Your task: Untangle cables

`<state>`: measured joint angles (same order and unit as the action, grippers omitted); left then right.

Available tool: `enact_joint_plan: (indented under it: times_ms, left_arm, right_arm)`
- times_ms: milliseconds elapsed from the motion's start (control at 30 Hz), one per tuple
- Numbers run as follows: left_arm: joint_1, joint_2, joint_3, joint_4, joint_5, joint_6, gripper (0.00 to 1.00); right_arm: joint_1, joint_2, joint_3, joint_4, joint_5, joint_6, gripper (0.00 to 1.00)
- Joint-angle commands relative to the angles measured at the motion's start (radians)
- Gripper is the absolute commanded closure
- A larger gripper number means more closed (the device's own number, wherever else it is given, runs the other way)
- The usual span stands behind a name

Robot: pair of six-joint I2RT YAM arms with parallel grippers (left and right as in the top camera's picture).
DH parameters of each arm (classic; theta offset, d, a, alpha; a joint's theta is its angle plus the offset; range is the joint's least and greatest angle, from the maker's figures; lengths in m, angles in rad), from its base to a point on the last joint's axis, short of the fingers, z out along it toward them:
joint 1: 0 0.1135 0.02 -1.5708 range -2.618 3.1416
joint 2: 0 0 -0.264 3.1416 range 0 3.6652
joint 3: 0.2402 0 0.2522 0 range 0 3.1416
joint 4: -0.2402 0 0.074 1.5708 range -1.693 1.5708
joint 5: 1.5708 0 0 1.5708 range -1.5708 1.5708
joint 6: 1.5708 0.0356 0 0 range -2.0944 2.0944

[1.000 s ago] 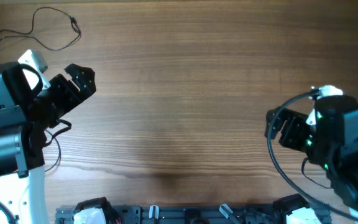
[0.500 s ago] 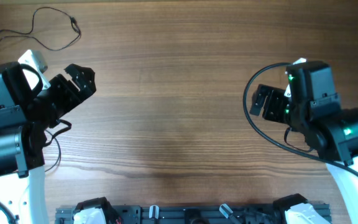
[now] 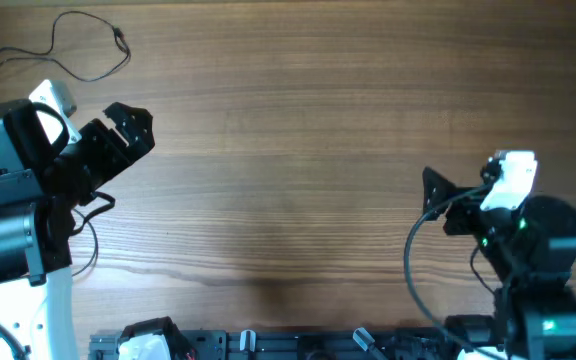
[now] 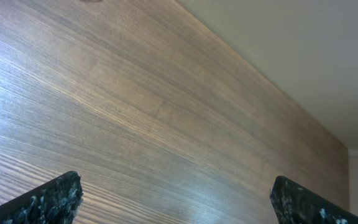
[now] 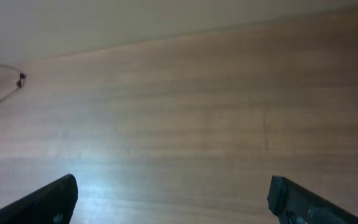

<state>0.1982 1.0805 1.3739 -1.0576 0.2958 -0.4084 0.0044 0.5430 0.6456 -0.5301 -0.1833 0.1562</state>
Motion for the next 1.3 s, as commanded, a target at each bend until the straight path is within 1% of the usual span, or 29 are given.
enact_joint_plan:
  times_ms: [0,100,167,367,500,667,833,967,1033,1133,1267]
  left_arm:
    - [-0.005,-0.002,0.014,0.001,-0.009,0.008,0.0]
    - [-0.005,-0.002,0.014,0.001,-0.009,0.008,0.0]
    - [-0.005,-0.002,0.014,0.001,-0.009,0.008,0.0]
    - [-0.005,-0.002,0.014,0.001,-0.009,0.008,0.0]
    - [-0.005,-0.002,0.014,0.001,-0.01,0.008,0.0]
    - [-0.005,-0.002,0.014,0.001,-0.01,0.008,0.0]
    - [-0.005,-0.002,0.014,0.001,-0.009,0.008,0.0]
    - [-0.005,-0.002,0.014,0.001,-0.009,0.008,0.0]
    - [-0.005,-0.002,0.014,0.001,-0.009,0.008,0.0]
    - [-0.005,-0.002,0.014,0.001,-0.009,0.008,0.0]
    - [-0.005,-0.002,0.014,0.001,-0.009,0.008,0.0]
  right_arm:
    - [-0.005,-0.143,-0.134,0.111,-0.044,-0.026,0.0]
    - [-0.005,-0.245,-0.249,0.249,-0.043,-0.029,0.0]
    - [-0.005,-0.298,-0.308,0.299,-0.044,-0.055,0.0]
    - [-0.005,-0.439,-0.436,0.367,-0.042,-0.081,0.0]
    - [-0.005,-0.513,-0.55,0.499,-0.04,-0.077,0.0]
    - [-0.005,-0.54,-0.641,0.661,-0.035,-0.074,0.0]
    - [-0.005,-0.54,-0.641,0.655,-0.007,-0.07,0.0]
    - [-0.005,-0.54,-0.641,0.604,0.025,-0.072,0.0]
    - [-0.005,-0.54,-0.641,0.538,0.025,-0.094,0.0]
    - [-0.005,-0.539,-0.64,0.539,0.031,-0.161,0.0]
    - [-0.005,-0.539,-0.64,0.529,0.102,-0.156,0.0]
